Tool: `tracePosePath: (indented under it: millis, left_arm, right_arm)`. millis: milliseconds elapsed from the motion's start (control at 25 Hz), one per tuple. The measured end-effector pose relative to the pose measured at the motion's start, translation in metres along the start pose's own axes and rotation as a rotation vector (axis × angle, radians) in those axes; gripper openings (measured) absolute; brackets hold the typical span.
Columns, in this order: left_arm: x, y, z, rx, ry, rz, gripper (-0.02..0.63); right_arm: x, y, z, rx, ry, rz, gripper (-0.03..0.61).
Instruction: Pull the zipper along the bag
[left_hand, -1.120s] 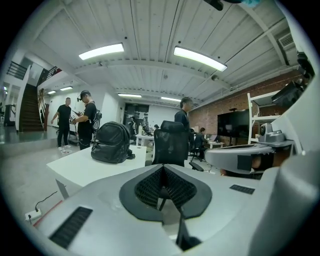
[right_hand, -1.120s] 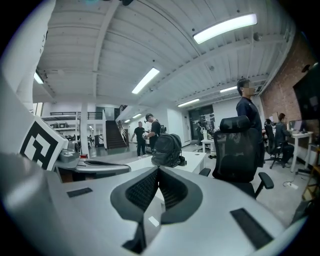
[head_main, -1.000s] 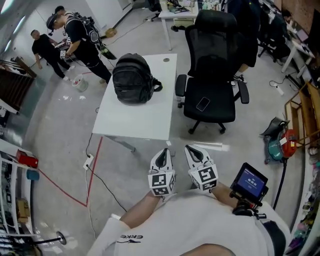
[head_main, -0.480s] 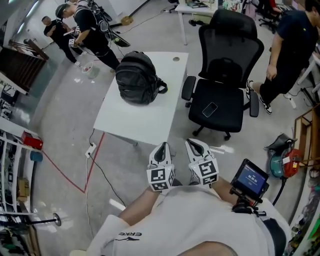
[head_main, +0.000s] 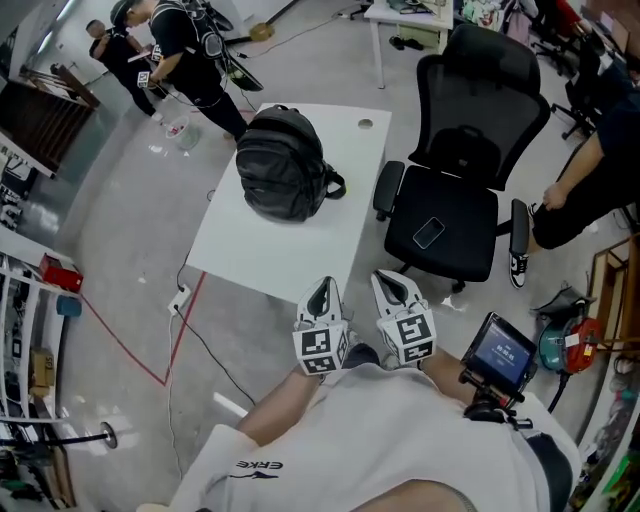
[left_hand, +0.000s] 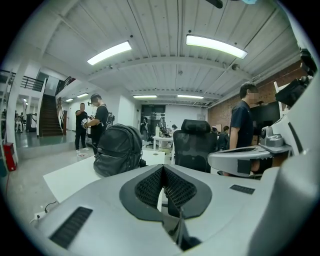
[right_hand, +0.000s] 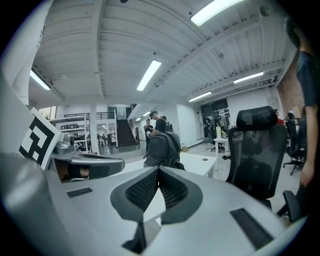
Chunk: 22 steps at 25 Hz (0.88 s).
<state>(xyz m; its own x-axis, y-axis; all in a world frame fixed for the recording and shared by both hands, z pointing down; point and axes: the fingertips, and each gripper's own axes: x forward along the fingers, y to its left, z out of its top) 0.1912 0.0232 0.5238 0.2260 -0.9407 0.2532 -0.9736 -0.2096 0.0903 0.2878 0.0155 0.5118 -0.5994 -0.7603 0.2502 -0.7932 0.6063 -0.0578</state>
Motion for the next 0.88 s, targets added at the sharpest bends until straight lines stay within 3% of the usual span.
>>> tracePosePath:
  millis: [400,880]
  left_arm:
    - [0.065,0.071,0.015,-0.023,-0.011,0.004,0.003]
    - [0.131,0.103,0.025,-0.004,0.014,0.007,0.003]
  right_arm:
    - [0.094,-0.016,0.02,-0.046,0.025,-0.033,0.003]
    - [0.163,-0.046,0.021,-0.054,0.08,-0.053,0.003]
